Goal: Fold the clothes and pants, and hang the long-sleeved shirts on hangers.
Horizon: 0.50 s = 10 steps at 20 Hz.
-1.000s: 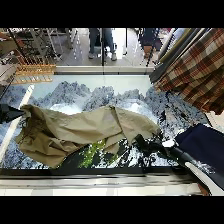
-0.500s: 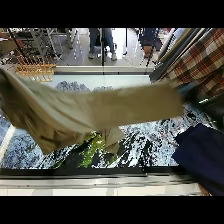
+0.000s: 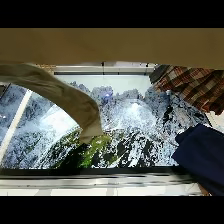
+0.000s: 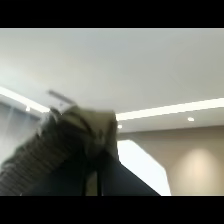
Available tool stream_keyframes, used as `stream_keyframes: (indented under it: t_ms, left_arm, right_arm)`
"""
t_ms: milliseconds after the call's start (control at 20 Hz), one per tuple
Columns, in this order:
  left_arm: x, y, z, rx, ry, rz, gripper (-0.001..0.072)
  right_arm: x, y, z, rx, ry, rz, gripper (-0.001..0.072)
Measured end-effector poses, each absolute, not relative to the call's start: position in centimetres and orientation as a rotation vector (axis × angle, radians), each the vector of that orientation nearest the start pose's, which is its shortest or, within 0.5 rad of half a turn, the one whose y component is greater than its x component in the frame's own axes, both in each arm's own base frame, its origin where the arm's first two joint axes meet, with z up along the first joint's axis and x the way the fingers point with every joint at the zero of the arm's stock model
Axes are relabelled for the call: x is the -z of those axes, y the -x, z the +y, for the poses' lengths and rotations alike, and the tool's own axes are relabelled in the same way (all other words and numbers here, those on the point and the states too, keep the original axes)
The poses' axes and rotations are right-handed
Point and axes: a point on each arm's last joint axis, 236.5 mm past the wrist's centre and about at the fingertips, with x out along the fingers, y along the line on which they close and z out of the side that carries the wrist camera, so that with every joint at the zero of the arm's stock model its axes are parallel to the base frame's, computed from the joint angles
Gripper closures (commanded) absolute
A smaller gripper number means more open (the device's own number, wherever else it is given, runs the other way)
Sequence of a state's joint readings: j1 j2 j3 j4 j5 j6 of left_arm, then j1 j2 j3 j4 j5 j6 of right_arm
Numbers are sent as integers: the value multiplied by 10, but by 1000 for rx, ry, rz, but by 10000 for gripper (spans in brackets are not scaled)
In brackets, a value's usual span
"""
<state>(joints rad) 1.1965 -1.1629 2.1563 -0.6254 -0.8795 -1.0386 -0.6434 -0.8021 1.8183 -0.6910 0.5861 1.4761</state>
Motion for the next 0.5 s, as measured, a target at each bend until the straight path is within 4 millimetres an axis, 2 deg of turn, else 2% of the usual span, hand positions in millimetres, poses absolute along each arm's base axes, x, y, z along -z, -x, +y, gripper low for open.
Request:
stream_keyframes:
  t_ms: [100,200,250,350,400,500]
  left_arm:
    - [-716,-156,79,419,338,-932,690]
    - [-721,-141,83,336,272,-966,689]
    - [-719,-141,88,300,253,-962,689]
    - [-701,-157,111,207,221,-888,689]
    - [-685,-172,124,172,216,-825,689]
    - [-642,-211,146,144,252,-660,690]
  right_arm:
    - [-633,-229,-55,34,-308,-598,700]
    - [-636,-225,-54,54,-267,-595,700]
    - [-634,-227,-53,56,-252,-581,700]
    - [-624,-234,-51,57,-220,-527,700]
    - [-616,-240,-50,52,-207,-485,700]
    - [-591,-257,-47,34,-193,-373,700]
